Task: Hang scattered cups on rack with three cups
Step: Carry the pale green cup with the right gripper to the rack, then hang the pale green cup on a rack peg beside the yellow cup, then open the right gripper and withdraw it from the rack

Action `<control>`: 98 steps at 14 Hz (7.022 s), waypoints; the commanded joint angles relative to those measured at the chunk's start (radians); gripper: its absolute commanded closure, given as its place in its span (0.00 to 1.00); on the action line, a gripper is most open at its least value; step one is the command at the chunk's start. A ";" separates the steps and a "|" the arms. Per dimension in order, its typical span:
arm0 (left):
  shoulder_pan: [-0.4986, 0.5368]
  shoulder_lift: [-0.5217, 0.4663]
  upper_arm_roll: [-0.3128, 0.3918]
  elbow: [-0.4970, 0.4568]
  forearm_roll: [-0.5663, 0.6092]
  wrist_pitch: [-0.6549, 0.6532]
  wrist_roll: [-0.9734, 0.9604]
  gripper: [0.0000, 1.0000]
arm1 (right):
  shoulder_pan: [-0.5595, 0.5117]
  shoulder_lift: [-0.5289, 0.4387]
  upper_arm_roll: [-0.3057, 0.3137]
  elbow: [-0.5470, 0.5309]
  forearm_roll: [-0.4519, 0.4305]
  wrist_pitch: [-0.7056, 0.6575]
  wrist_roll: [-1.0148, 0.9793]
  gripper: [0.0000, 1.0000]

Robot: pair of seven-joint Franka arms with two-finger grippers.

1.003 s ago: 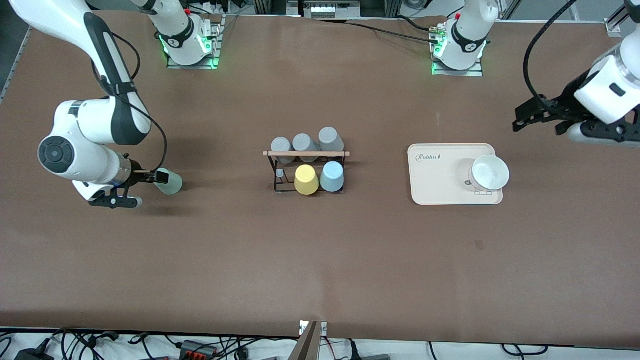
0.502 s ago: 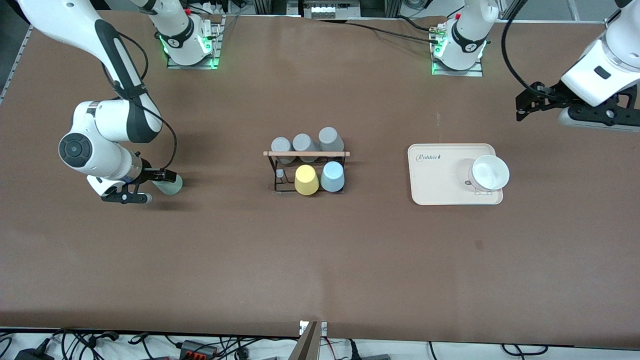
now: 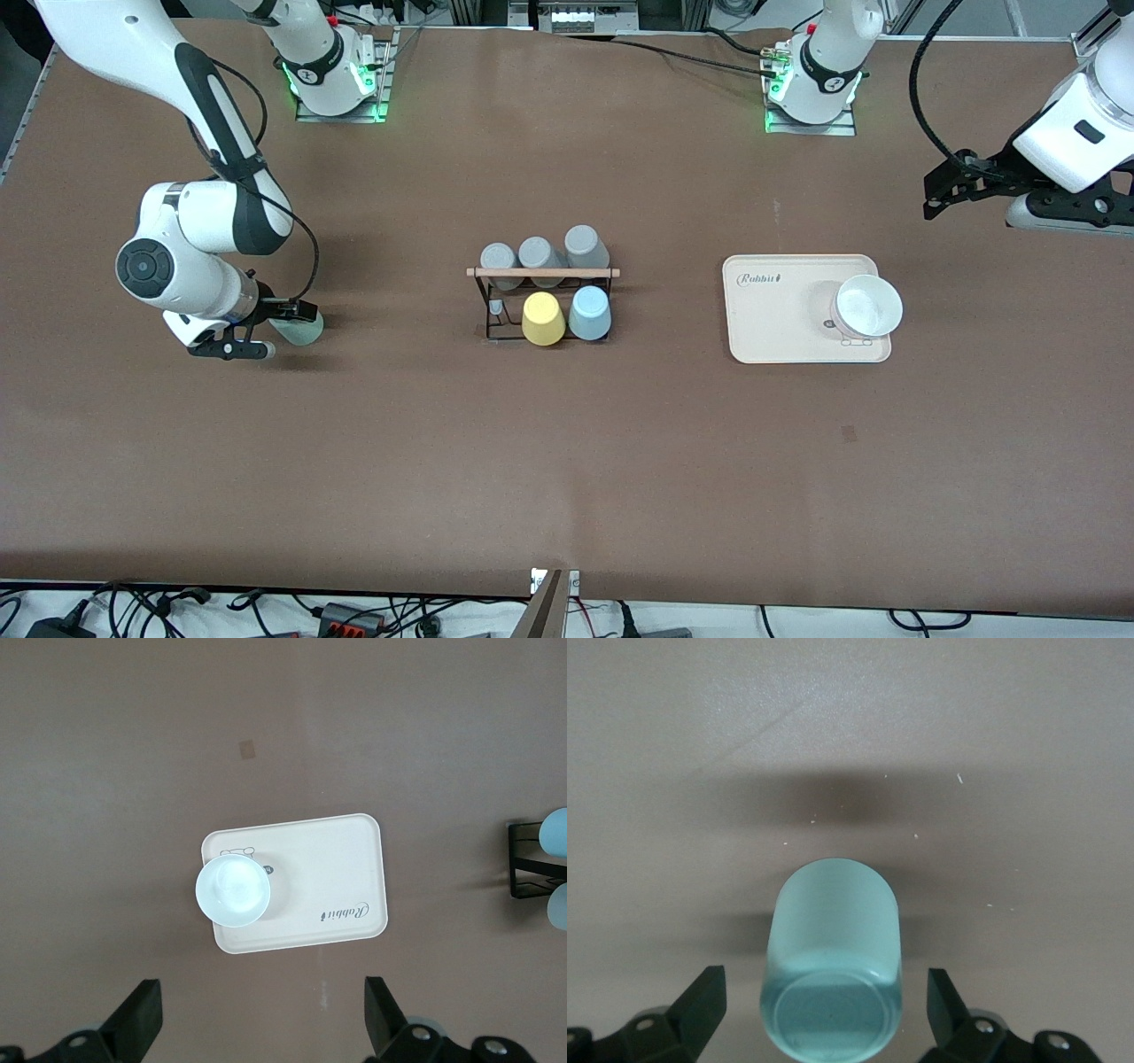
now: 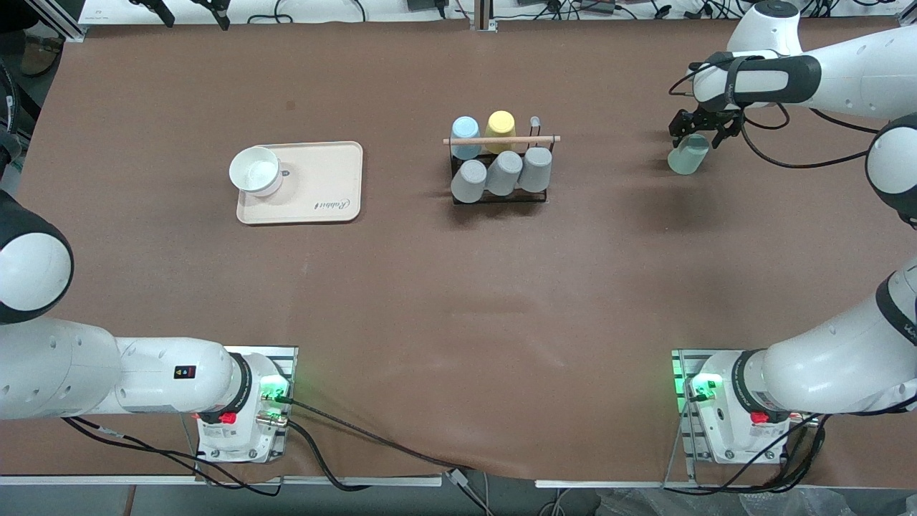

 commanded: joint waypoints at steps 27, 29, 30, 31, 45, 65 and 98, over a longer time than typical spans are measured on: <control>0.011 0.017 -0.011 0.034 -0.013 -0.013 0.019 0.00 | 0.366 0.048 0.045 0.651 0.000 -0.516 0.005 0.77; 0.013 0.017 -0.008 0.034 -0.013 -0.013 0.020 0.00 | 0.423 0.053 0.045 0.653 0.000 -0.501 0.143 0.77; 0.011 0.017 -0.008 0.034 -0.013 -0.013 0.020 0.00 | 0.457 0.066 0.045 0.654 -0.002 -0.479 0.198 0.77; 0.011 0.017 -0.008 0.034 -0.013 -0.013 0.020 0.00 | 0.475 0.079 0.045 0.654 0.000 -0.453 0.244 0.77; 0.010 0.017 -0.009 0.034 -0.011 -0.013 0.019 0.00 | 0.534 0.191 0.059 0.679 0.084 -0.427 0.463 0.77; 0.010 0.018 -0.009 0.034 -0.013 -0.013 0.020 0.00 | 0.520 0.266 0.050 0.694 0.129 -0.427 0.481 0.00; 0.011 0.018 -0.009 0.034 -0.013 -0.013 0.023 0.00 | -0.120 -0.118 0.044 0.745 0.054 -0.651 -0.129 0.00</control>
